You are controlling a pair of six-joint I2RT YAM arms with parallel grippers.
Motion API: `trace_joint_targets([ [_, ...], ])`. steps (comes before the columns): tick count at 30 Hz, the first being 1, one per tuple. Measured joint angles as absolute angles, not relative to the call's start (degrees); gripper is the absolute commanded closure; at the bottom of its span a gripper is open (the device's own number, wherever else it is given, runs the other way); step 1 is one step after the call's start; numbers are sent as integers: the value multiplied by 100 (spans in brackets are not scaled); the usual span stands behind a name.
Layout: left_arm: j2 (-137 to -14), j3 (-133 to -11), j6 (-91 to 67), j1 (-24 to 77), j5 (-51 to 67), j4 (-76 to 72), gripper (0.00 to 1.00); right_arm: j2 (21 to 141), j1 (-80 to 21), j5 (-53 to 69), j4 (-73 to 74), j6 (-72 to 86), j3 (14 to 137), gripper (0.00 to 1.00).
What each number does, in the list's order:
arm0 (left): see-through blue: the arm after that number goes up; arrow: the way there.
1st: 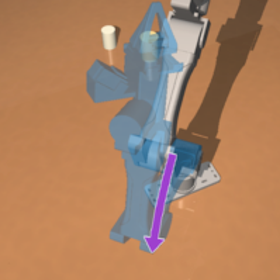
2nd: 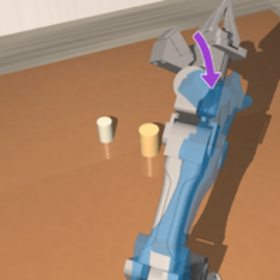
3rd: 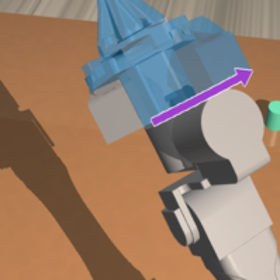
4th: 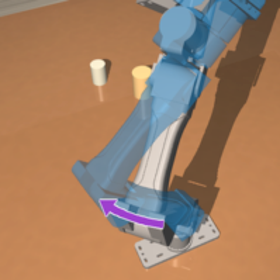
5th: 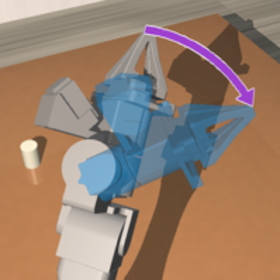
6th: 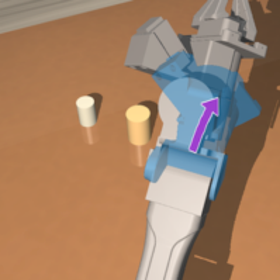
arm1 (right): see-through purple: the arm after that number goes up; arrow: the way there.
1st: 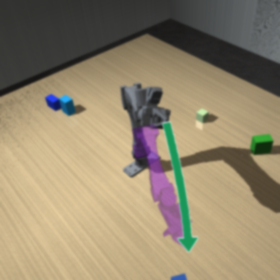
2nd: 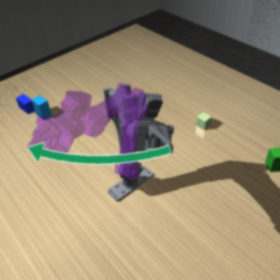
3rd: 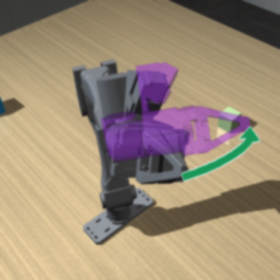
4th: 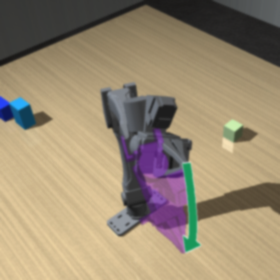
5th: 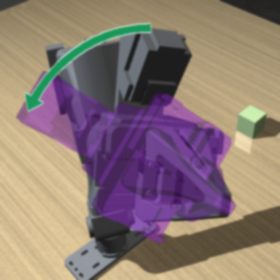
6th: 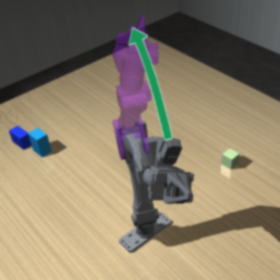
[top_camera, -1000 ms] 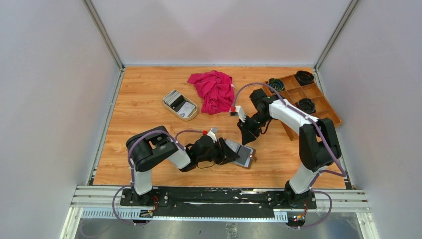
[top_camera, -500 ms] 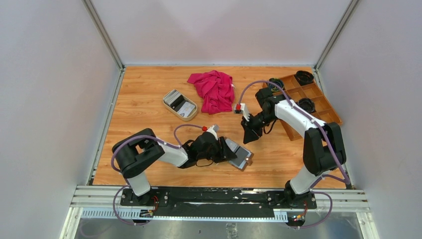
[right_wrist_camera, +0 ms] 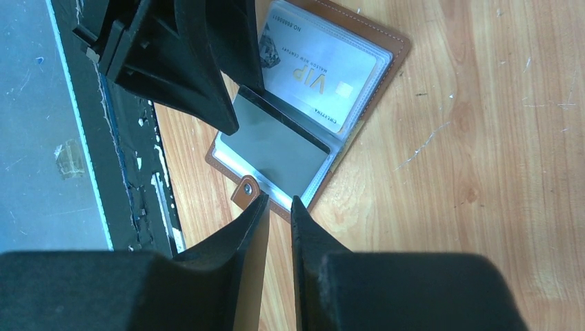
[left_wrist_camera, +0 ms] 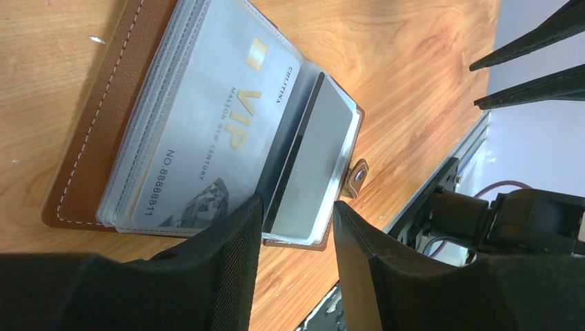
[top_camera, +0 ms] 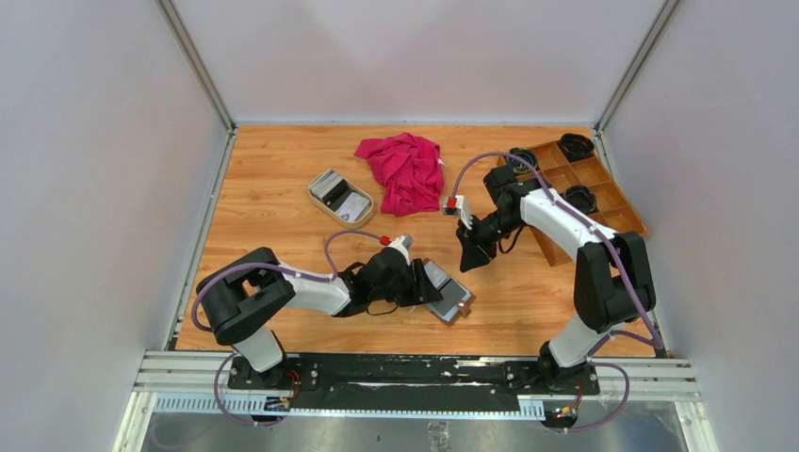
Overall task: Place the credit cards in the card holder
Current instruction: Insert the credit card into the card holder.
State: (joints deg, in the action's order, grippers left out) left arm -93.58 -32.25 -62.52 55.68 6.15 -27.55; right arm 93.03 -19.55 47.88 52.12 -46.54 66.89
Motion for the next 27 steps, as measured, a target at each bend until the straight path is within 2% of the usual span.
trace_joint_targets([
  [19,-9085,-3581,-5109,5520,445,-1837,50,9303,-1955,4974,5225,-4766,6593,78],
  [27,-9070,-3986,-4040,5533,521,-1393,53,9303,-1955,4995,5227,-4779,6591,78],
])
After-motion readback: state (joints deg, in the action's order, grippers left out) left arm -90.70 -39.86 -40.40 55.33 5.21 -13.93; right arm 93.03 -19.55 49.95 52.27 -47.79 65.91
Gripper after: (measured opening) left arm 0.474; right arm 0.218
